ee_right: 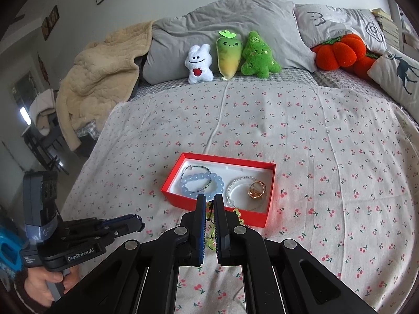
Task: Organize jewelry
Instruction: 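Lower the black hair clip and earring into the red box and open both tools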
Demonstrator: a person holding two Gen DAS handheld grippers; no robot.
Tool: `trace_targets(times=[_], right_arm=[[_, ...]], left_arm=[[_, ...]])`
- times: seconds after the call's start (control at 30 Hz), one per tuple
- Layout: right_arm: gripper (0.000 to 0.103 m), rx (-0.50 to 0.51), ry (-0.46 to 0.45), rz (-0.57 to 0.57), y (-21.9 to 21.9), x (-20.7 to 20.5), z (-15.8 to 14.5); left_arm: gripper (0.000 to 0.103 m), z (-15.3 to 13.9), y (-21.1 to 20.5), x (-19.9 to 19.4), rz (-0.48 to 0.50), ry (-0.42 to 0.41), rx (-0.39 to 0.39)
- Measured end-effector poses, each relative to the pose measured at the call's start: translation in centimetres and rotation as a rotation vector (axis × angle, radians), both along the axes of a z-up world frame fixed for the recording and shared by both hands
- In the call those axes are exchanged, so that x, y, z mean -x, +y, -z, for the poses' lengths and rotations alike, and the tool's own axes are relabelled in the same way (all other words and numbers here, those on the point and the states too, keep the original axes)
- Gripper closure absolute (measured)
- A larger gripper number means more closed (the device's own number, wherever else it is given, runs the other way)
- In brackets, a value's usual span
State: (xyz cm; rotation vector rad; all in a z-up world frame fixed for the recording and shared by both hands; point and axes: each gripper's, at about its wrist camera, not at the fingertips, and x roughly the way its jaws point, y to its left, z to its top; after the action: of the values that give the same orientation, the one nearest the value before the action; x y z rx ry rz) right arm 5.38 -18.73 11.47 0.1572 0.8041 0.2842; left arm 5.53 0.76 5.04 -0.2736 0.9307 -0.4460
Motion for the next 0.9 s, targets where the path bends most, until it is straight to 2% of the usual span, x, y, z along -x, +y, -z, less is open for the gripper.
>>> trace_targets(times=[0.3, 0.47, 0.67, 0.9], right_arm=[[0.097, -0.042, -0.021, 0.028, -0.1, -2.9, -0.8], [0.097, -0.050, -0.024, 0.034, 0.3, -5.1, -0.6], [0.097, -0.031, -0.002, 0.015, 1.3, -7.3, 0.7], [0.097, 0.024, 0.049, 0.025, 1.6, -8.6, 2.5]], left_arm=[[0.089, -1.8, -2.5, -3.9, 0.005, -0.040, -0.029], [0.089, -0.6, -3.9, -6.3, -0.009, -0.029, -0.060], [0.089, 1.5, -4.9, -7.7, -0.037, -0.023, -0.142], [0.088, 2.9, -5.1, -8.2, -0.035, 0.000, -0.172]])
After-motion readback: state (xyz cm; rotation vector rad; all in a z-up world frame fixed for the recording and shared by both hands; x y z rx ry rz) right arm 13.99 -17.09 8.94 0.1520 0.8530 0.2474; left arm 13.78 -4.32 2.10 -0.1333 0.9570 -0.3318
